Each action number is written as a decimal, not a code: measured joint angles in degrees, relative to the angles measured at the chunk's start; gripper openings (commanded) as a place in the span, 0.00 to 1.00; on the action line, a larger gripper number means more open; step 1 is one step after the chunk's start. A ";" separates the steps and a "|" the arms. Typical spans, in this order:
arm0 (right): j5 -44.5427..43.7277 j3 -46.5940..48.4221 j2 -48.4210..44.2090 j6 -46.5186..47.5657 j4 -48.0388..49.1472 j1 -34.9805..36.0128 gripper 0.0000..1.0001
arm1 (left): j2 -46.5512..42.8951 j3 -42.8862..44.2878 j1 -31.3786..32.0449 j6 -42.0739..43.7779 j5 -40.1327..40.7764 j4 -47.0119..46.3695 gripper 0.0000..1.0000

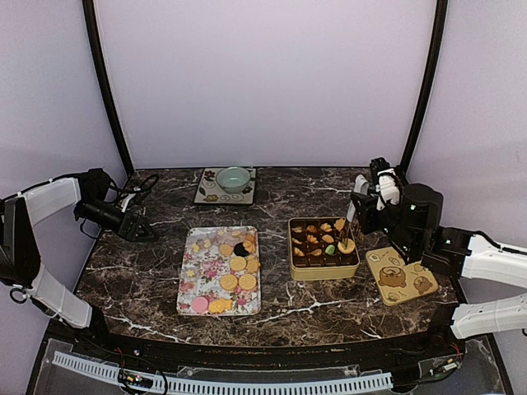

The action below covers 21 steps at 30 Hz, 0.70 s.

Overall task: Pack the cookies
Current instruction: Place the fake cookies in the packing box.

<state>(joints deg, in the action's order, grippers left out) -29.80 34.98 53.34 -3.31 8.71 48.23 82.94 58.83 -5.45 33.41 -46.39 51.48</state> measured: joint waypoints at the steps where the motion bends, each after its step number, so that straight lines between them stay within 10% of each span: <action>1: 0.09 0.00 0.00 -0.04 0.00 -0.15 0.34 | 0.00 0.00 0.00 -0.02 0.00 0.00 0.98; 21: 3.10 -1.16 -0.55 -3.26 1.42 -1.57 0.26 | 0.00 0.02 0.00 0.00 0.00 0.00 0.98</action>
<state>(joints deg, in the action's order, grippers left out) -26.70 33.82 52.80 -6.57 10.13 46.65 82.94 58.85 -5.45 33.41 -46.39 51.48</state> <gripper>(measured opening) 0.315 0.982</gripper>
